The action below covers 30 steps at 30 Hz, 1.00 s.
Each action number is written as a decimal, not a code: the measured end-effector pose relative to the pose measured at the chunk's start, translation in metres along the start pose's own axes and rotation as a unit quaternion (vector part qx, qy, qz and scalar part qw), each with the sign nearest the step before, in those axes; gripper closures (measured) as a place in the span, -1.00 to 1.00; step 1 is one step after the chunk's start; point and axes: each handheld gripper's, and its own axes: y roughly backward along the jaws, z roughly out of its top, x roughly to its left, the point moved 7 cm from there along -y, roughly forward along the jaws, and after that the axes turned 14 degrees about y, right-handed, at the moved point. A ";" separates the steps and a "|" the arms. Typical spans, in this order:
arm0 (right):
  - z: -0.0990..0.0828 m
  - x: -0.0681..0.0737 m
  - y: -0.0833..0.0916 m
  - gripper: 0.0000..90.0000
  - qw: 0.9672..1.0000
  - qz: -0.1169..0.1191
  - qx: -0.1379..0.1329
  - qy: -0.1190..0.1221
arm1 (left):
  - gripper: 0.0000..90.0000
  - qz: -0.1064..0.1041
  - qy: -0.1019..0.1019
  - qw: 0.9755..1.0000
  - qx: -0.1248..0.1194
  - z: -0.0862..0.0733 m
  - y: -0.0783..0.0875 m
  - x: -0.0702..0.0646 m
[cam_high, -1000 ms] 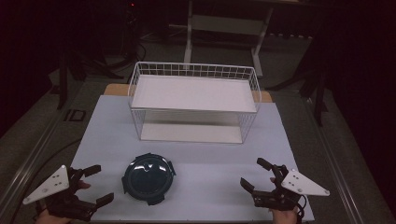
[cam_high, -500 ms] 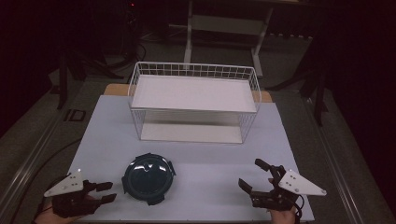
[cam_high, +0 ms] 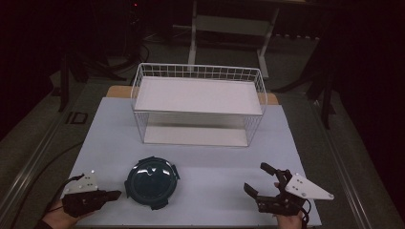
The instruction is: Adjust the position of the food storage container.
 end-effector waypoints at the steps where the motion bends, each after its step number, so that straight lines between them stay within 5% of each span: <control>1: 0.000 0.000 0.000 -0.69 1.000 0.000 0.000 -0.001 | 1.00 0.001 0.001 1.000 0.001 0.001 -0.001 0.000; 30: -0.001 0.002 -0.002 -0.69 1.000 0.010 0.004 -0.002 | 1.00 0.000 0.001 1.000 0.008 0.030 -0.026 -0.002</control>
